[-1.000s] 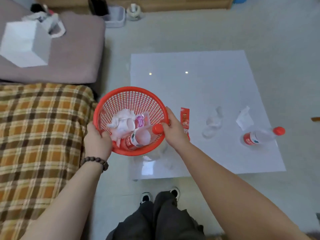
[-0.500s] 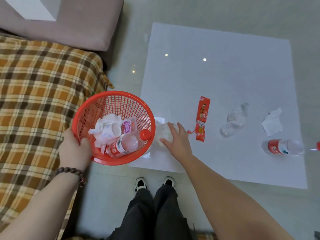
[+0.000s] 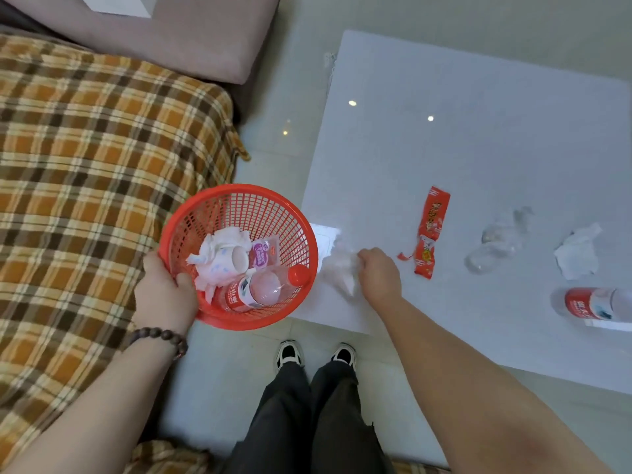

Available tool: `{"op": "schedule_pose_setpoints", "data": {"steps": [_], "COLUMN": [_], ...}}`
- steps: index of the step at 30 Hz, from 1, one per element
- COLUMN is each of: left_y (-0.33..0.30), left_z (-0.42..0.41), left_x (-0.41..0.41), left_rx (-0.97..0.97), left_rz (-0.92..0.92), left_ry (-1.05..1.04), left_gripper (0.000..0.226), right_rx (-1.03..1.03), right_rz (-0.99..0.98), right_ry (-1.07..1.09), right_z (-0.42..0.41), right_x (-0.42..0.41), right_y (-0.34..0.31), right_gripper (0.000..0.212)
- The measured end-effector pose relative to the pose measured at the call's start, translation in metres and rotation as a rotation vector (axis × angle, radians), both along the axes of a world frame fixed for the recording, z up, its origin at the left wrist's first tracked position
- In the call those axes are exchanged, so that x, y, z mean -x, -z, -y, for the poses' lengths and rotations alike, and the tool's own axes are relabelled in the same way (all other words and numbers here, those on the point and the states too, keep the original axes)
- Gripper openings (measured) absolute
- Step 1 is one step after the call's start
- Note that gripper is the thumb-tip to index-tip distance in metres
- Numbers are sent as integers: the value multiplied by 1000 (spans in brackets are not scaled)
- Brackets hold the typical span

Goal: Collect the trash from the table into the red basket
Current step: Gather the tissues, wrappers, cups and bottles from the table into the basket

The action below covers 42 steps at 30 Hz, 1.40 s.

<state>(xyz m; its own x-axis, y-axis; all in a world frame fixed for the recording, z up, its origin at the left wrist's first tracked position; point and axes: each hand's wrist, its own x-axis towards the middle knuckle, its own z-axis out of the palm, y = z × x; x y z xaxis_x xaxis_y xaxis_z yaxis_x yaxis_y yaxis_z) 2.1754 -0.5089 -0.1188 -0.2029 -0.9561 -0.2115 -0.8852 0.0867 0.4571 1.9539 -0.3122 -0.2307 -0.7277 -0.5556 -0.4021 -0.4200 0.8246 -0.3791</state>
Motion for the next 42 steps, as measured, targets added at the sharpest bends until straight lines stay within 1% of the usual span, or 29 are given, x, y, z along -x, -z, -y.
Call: {"op": "schedule_pose_setpoints", "data": {"steps": [2,4,8,10,13,15,17,20,22,25,28,30,34,37,40,42], "left_y": [-11,-22,-41,-47,-55,-61,-68,-75,-78,-78,-72,-67,-57,-51,-45,-39], "left_z": [-3,-5,-9,-14,-25,-31,-35,-39,-41,-46,-54,-62,-82,-100,-118,-127], "left_x": [1,1,1,2,8,14,21,29,34,47,65,80,107,121,130,134], "left_rx": [-9,-20,-94,-112,-144,-148,-129,-117,-134,-155,-144,-112,-55,-22,-7,-5], "left_rz": [12,-1,-41,-67,-154,-216,-258,-258,-254,-246,-200,-168,-136,-99,-62,-32], "left_ry": [2,40,97,127,174,195,216,237,221,187,124,81,4,-84,-142,-152], "left_gripper": [28,31,40,39,41,38,34,35,36,36,40,38,36,34,28,29], "right_rx": [120,268,499,555,555,493,376,224,207,313,416,431,291,217,158,98], "right_rz": [-14,-43,-172,-193,-149,-95,-41,32,22,2,10,29,81,160,155,156], "right_ry": [61,127,186,141,62,1,-76,-175,-204,-133,13,112,167,124,67,20], "right_z": [4,10,26,38,55,61,62,56,51,39,13,-14,-69,-98,-106,-105], "right_x": [-2,-5,-18,-31,-54,-63,-64,-54,-42,-17,14,38,82,114,146,165], "right_y": [-40,-82,-158,-180,-192,-188,-181,-177,-180,-185,-176,-160,-111,-75,-42,-19], "right_gripper": [16,20,27,29,28,30,37,53,59,56,48,45,48,52,53,68]}}
